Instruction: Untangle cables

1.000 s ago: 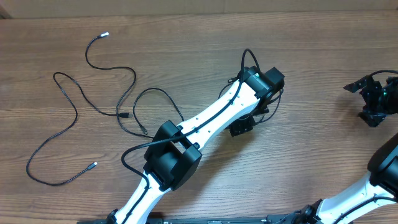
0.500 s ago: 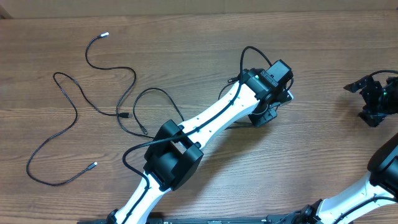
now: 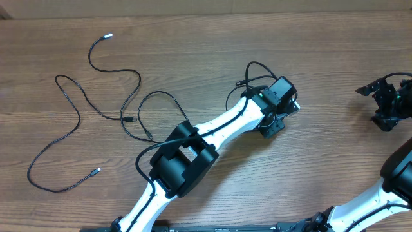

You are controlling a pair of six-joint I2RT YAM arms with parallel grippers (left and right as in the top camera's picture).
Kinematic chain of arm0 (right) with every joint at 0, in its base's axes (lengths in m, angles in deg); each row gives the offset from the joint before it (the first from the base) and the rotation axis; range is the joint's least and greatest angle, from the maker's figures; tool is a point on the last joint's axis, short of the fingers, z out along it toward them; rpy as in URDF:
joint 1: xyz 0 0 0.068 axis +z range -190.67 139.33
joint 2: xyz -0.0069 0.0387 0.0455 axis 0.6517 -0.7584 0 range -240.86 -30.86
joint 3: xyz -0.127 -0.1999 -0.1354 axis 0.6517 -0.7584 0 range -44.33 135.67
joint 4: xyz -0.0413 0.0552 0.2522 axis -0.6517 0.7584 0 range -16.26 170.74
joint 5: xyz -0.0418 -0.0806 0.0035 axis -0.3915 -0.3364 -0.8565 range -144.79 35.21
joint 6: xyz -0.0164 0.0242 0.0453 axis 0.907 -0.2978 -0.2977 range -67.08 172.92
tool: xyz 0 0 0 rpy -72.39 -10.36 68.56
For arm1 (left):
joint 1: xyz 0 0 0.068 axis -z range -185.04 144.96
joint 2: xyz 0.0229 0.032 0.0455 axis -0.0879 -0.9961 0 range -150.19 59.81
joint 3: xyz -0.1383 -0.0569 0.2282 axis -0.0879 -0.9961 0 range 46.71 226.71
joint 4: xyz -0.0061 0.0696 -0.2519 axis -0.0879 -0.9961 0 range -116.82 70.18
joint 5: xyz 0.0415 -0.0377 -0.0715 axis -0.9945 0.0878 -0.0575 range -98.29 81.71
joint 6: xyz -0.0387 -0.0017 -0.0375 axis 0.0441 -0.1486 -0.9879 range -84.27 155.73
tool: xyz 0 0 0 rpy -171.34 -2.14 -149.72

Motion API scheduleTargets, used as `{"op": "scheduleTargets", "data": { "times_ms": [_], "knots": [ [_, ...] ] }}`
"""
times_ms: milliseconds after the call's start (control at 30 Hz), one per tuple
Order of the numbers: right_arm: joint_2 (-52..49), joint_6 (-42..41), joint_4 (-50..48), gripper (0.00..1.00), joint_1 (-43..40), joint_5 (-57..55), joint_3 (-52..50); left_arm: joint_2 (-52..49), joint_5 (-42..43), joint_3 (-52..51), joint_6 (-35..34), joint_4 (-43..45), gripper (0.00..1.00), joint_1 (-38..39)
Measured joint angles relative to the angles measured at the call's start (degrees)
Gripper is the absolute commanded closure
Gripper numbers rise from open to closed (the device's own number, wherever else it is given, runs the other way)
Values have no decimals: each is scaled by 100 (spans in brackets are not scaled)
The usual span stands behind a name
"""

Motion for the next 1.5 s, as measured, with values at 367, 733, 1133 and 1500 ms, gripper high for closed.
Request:
{"op": "scheduleTargets", "data": {
  "times_ms": [367,733,1133,1500],
  "knots": [
    [0,2,2,0,0,-2,0,81,-63,-367,-129,254,96,162],
    [0,0,-2,0,0,0,-2,232,-573,-361,-166,-409,96,374],
    [0,-2,-2,0,0,0,0,1423,-2935,-343,-142,-1036,96,352],
    [0,0,0,0,0,-2,0,2763,-4955,-341,107,-828,96,-990]
  ]
}}
